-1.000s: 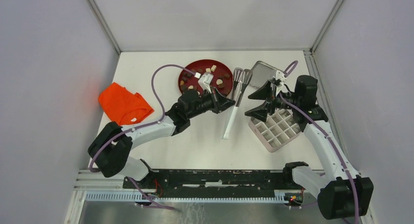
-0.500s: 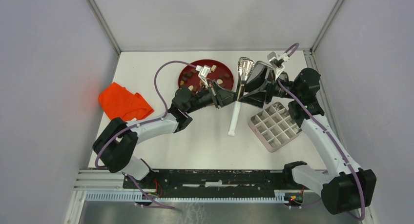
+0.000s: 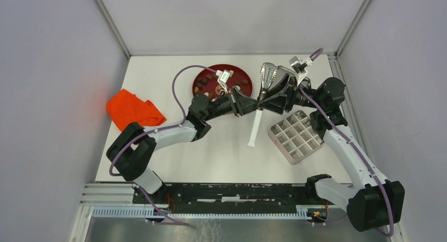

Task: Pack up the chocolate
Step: Pick up the clamp at the center of the board.

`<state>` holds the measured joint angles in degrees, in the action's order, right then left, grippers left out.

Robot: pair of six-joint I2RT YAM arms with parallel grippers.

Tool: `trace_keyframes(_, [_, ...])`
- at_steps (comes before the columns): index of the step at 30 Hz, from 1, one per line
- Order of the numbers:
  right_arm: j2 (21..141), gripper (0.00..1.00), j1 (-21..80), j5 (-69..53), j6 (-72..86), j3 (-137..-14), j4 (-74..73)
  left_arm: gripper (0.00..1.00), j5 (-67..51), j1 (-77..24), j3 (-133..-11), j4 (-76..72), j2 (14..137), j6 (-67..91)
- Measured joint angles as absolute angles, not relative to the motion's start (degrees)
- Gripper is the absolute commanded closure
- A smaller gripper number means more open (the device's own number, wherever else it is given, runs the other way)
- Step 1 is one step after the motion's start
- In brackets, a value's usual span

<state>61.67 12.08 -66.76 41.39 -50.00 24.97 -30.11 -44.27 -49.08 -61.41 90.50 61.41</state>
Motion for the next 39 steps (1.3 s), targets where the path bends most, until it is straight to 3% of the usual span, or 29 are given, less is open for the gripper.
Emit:
trace_keyframes(9, [61.71,0.88,12.95,-66.72,45.12,-47.62,29.74,0.97,-29.54,-45.01,-49.25,-60.53,91.2,61.73])
trace_keyframes(18, [61.71,0.98,13.02,-67.02,52.34,-45.17,35.73,0.89,-29.08,-45.08,-49.34,-58.81,91.11,60.75])
trace_keyframes(21, [61.69,0.99,13.02,-67.07,53.8,-45.06,37.28,0.79,-29.08,-45.08,-49.34,-59.29,90.98,60.84])
trace_keyframes(28, [61.69,1.0,13.02,-67.48,57.52,-44.99,42.87,0.38,-28.88,-45.12,-49.04,-62.17,90.45,62.08])
trace_keyframes(35, [61.67,1.0,12.95,-67.96,59.7,-44.99,45.21,0.15,-27.97,-42.83,-44.51,-63.26,87.72,62.48])
trace_keyframes(39, [61.49,1.0,12.71,-68.55,60.27,-44.99,46.24,0.13,-27.09,-39.42,-39.9,-63.61,84.71,62.5])
